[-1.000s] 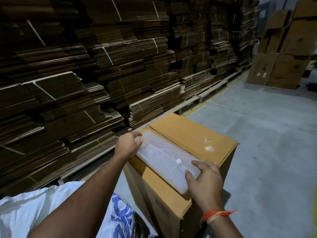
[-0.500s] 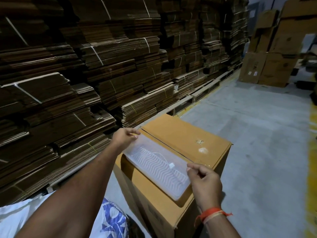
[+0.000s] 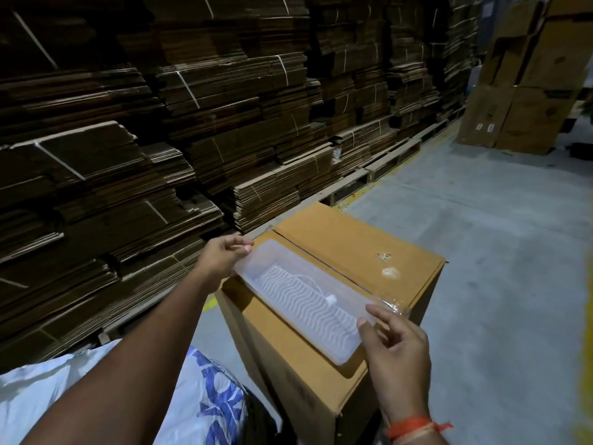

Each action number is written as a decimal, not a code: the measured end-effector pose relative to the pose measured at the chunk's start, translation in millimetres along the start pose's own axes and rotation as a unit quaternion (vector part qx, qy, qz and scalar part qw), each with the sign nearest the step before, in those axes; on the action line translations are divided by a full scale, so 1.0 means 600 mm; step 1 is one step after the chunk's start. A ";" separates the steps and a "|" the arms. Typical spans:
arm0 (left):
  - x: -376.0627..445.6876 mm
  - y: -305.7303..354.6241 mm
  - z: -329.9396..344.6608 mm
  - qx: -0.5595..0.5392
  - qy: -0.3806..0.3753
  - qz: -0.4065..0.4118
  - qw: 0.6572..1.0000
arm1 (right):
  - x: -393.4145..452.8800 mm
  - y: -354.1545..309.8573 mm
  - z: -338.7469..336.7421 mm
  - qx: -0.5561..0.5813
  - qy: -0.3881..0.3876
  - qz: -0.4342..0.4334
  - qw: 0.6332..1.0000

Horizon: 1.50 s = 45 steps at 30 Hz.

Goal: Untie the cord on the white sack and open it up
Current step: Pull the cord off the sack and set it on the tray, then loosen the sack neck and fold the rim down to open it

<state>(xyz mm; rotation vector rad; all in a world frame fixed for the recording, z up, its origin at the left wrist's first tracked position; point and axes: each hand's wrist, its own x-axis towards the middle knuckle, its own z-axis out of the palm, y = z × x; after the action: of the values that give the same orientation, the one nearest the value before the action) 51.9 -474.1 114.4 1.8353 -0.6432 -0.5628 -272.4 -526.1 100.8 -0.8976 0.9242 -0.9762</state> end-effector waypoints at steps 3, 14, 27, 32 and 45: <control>-0.033 -0.014 -0.017 -0.043 -0.031 -0.021 0.998 | -0.036 0.019 -0.004 -0.013 0.005 -0.025 1.000; -0.056 -0.015 -0.023 -0.054 -0.039 -0.006 0.998 | -0.057 0.036 0.006 -0.139 0.014 -0.060 0.988; -0.073 -0.027 -0.024 -0.058 0.026 -0.016 0.998 | -0.073 0.043 0.002 -0.202 0.045 -0.137 0.969; -0.240 -0.065 -0.080 -0.007 0.066 0.027 0.997 | -0.141 0.078 -0.001 -0.189 0.091 -0.244 0.947; -0.675 -0.258 -0.252 0.048 0.270 -0.111 0.955 | -0.358 0.293 0.167 -0.313 -0.408 -0.175 0.840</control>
<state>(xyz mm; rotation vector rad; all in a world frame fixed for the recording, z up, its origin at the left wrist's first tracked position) -126.2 -55.8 49.1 2.0483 -0.0968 -0.1514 -191.8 -253.6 20.9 -1.9049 0.3108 -0.4605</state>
